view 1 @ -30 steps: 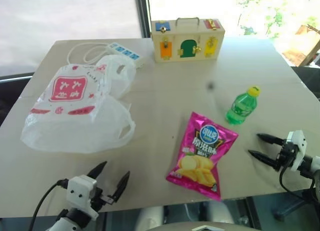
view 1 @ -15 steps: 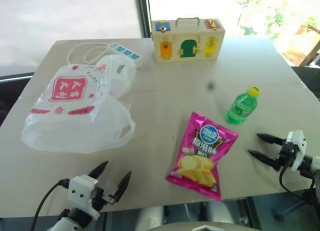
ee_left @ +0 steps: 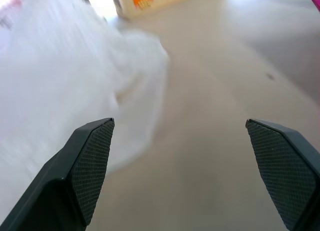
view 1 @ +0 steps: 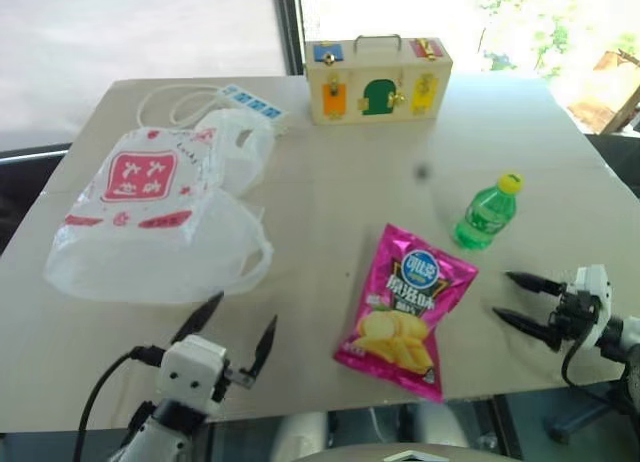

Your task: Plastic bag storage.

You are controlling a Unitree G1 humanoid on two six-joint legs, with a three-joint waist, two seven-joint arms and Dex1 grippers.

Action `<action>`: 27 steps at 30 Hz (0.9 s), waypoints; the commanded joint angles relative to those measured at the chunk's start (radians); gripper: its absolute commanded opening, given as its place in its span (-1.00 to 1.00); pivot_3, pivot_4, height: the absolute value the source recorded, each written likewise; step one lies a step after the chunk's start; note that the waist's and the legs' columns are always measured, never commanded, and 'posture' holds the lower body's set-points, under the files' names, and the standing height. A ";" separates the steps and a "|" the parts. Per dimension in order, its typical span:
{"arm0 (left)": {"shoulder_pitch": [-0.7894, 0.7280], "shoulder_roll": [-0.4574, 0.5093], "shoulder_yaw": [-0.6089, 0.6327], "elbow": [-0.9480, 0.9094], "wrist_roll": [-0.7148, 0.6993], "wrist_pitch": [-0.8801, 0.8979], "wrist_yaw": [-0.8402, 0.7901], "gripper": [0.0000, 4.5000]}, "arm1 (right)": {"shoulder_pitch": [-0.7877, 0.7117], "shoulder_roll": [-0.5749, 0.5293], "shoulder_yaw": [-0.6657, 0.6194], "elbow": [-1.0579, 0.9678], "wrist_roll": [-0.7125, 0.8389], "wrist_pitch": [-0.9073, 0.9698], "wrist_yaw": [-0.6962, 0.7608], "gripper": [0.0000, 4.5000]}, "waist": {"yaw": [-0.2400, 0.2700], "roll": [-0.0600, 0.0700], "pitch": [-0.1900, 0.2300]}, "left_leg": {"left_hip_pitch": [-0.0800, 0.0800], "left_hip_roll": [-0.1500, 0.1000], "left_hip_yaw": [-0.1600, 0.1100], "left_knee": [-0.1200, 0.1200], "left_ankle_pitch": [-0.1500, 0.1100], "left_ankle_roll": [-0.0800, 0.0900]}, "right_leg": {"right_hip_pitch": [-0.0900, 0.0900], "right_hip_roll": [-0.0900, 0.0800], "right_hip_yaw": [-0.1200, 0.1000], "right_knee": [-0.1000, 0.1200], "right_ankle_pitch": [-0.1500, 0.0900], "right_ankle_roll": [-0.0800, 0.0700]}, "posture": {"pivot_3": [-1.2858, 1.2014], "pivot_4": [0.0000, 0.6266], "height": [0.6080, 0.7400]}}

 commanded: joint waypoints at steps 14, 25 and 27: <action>-0.241 -0.014 -0.043 0.098 0.139 0.207 0.138 0.98 | -0.069 -0.074 -0.050 -0.506 0.255 0.317 -0.109 1.00 | 0.003 -0.001 0.000 | -0.001 -0.001 -0.002 0.000 0.000 0.000 | 0.000 -0.001 -0.002 0.000 0.000 0.001 | 0.03 -0.52 1.00; -0.320 -0.001 -0.069 0.160 0.305 0.245 0.247 0.62 | -0.043 -0.044 -0.053 -0.508 0.236 0.294 -0.142 1.00 | 0.001 -0.001 0.000 | -0.001 -0.001 -0.002 0.001 0.000 0.000 | 0.000 -0.001 -0.002 0.001 0.001 0.001 | 0.03 -0.52 1.00; -0.323 0.002 -0.070 0.157 0.318 0.243 0.256 0.22 | -0.036 -0.038 -0.052 -0.513 0.235 0.290 -0.148 1.00 | 0.002 -0.001 0.000 | -0.001 -0.001 -0.002 0.001 0.000 0.000 | 0.000 -0.001 -0.002 0.001 0.001 0.001 | 0.03 -0.52 1.00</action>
